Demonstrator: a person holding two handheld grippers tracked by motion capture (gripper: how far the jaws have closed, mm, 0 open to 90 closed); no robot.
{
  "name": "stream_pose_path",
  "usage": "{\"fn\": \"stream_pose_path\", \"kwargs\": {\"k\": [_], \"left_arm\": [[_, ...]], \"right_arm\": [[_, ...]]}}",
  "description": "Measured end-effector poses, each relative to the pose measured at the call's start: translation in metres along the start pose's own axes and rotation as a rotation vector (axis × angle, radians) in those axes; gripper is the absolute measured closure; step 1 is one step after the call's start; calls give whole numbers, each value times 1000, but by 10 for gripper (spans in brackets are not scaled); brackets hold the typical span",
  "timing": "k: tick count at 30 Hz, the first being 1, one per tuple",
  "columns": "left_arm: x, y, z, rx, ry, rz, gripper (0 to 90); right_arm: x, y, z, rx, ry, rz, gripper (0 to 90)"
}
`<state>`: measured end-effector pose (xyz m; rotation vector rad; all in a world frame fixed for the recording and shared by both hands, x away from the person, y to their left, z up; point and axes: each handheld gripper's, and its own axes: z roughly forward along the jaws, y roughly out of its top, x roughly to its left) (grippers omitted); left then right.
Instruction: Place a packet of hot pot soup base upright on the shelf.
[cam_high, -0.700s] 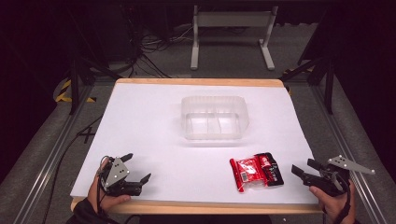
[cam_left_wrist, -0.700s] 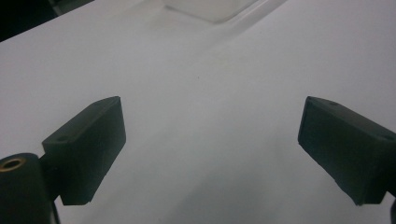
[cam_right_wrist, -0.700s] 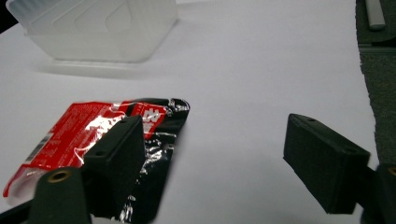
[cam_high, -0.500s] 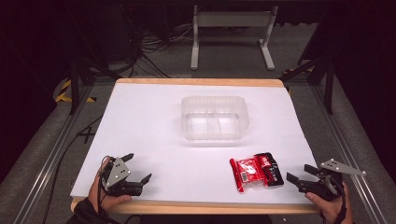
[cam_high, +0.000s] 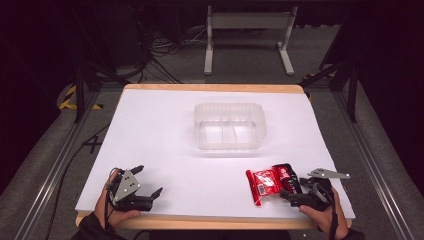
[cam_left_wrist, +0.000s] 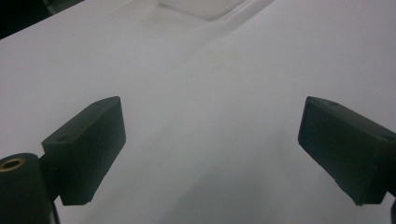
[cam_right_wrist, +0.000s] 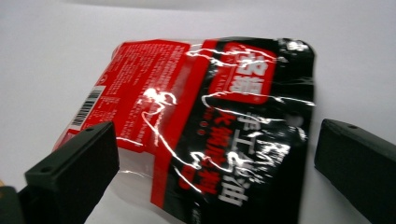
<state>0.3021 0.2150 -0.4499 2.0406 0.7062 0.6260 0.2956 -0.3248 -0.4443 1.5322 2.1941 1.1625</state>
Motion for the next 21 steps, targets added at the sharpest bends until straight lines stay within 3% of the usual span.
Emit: {"fn": "stream_pose_path", "kwargs": {"k": [3,7,11,17,19,21], "left_arm": [[1,0,0,4,-3,4,82],[0,0,1,9,-6,3,82],[0,0,2,12,-8,13,82],[-1,1,3,22,-15,16,83],[-1,0,4,25,-18,18,83],[-1,0,4,25,-18,16,82]], "right_arm": [[10,2,6,30,-56,-43,0],[12,4,8,56,-71,-67,4],[21,4,12,96,-139,-159,34],[21,4,10,89,-139,-178,83],[20,4,8,69,-136,-170,168],[20,3,8,61,-137,-172,185]]}}
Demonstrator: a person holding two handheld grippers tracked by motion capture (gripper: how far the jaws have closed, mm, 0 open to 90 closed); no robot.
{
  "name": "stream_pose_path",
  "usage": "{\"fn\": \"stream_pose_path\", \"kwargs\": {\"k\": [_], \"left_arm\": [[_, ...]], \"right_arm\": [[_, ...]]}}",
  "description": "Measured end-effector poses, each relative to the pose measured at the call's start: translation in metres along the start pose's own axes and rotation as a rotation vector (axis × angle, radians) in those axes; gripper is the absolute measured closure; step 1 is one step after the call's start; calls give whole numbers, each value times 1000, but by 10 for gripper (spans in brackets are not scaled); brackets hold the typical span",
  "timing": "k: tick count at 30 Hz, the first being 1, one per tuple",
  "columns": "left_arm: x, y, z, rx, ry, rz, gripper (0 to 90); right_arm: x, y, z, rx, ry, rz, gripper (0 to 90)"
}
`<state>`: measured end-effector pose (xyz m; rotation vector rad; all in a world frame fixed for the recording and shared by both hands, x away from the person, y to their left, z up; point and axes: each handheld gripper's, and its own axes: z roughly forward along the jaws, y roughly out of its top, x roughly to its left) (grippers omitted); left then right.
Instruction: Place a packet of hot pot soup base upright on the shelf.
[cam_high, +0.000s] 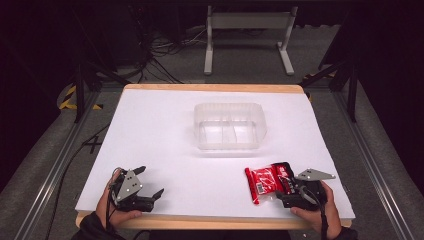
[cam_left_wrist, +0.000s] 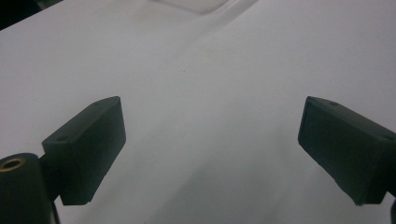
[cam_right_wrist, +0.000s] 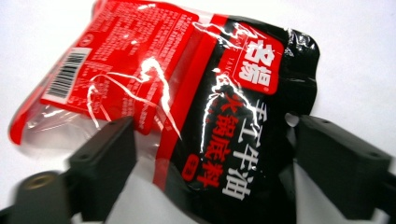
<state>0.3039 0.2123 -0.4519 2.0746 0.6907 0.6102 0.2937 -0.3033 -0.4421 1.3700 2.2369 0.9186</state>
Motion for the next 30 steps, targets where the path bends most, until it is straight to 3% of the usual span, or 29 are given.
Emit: {"fn": "stream_pose_path", "kwargs": {"k": [6,8,11,13,14,20,30], "left_arm": [[1,0,0,0,0,1,83],[1,0,-1,-2,0,-3,82],[1,-1,-1,-4,-1,-11,83],[1,-1,-1,-3,0,-10,83],[2,-1,-1,-3,1,-10,83],[2,-1,-4,-15,-1,-22,83],[3,-1,-6,-28,0,-42,84]], "right_arm": [[-6,0,-2,-56,20,41,475],[-11,1,-4,-91,72,64,620],[-15,0,-3,-117,124,85,736],[-15,1,-4,-136,142,92,764],[-16,3,-9,-192,182,90,818],[-12,10,-21,-272,238,75,849],[-7,24,-38,-350,259,17,873]]}}
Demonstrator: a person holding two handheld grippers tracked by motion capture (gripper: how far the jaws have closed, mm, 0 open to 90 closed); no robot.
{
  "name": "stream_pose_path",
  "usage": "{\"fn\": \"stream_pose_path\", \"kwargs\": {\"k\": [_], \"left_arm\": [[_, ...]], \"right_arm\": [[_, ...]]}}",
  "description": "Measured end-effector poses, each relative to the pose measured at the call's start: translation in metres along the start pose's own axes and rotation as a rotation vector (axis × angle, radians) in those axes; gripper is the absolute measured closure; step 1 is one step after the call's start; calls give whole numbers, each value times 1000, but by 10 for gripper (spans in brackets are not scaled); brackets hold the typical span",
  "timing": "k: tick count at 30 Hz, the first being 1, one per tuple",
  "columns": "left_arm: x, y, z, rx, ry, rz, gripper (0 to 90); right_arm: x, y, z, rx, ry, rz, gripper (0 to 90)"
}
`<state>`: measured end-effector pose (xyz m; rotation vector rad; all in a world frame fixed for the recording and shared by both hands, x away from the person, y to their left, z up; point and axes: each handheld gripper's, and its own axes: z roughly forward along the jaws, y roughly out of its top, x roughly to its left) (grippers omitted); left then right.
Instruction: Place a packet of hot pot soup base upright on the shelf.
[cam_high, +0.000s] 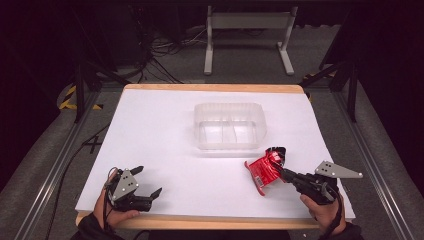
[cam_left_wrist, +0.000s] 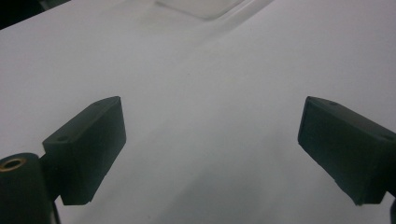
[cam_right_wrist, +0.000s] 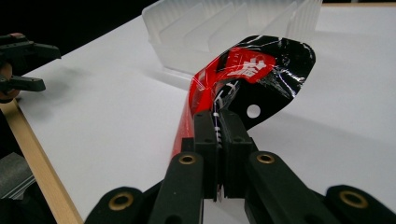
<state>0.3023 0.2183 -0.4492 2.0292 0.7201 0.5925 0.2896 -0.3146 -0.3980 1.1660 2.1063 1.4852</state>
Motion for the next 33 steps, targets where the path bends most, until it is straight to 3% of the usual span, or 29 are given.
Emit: {"fn": "stream_pose_path", "kwargs": {"k": [17,33], "left_arm": [[1,-1,-4,-17,9,-17,86],[1,-1,-4,-16,9,-20,86]], "right_arm": [[6,38,-8,-106,-9,-46,877],[2,67,10,-147,-24,-36,878]]}}
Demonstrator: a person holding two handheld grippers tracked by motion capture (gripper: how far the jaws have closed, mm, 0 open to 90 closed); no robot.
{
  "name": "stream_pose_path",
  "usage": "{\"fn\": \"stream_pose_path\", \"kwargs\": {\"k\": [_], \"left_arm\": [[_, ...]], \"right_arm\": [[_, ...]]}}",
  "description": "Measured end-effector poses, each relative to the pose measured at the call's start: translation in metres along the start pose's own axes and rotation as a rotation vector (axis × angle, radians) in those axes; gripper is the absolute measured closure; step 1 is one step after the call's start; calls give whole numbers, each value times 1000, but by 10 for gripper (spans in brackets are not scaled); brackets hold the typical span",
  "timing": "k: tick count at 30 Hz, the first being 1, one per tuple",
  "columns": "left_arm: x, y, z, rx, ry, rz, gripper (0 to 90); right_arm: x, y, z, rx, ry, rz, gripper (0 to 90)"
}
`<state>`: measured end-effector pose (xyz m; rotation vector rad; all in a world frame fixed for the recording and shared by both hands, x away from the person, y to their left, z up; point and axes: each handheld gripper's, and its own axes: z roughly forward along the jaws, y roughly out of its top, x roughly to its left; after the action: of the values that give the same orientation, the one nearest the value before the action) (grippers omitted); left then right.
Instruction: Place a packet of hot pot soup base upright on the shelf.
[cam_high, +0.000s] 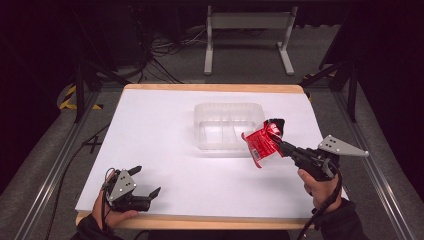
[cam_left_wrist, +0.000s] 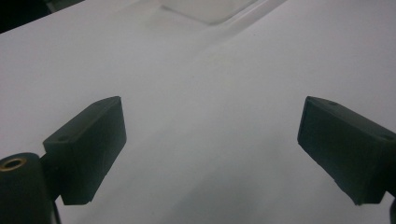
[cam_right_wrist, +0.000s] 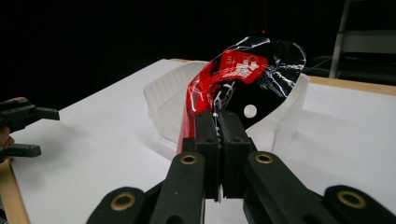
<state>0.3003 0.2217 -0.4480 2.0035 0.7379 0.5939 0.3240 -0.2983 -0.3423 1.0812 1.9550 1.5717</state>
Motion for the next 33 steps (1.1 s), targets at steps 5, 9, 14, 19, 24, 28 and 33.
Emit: {"fn": "stream_pose_path", "kwargs": {"k": [5,9,14,19,24,28,33], "left_arm": [[0,0,0,2,-2,2,86],[1,-1,0,-1,-2,-3,86],[0,0,-1,1,-2,-1,86],[1,-1,0,-1,-2,-2,86],[0,-1,0,-2,-4,-2,86],[1,-1,0,0,-5,2,86],[0,-1,0,0,-8,4,86]], "right_arm": [[-2,12,11,-1,-15,-6,878],[-3,22,20,-6,-21,-17,878],[-3,33,31,-7,-32,-27,878],[-3,42,41,-10,-37,-31,878],[-2,51,56,-10,-35,-42,878],[-1,54,65,-3,-35,-44,878],[3,58,80,3,-21,-48,878]]}}
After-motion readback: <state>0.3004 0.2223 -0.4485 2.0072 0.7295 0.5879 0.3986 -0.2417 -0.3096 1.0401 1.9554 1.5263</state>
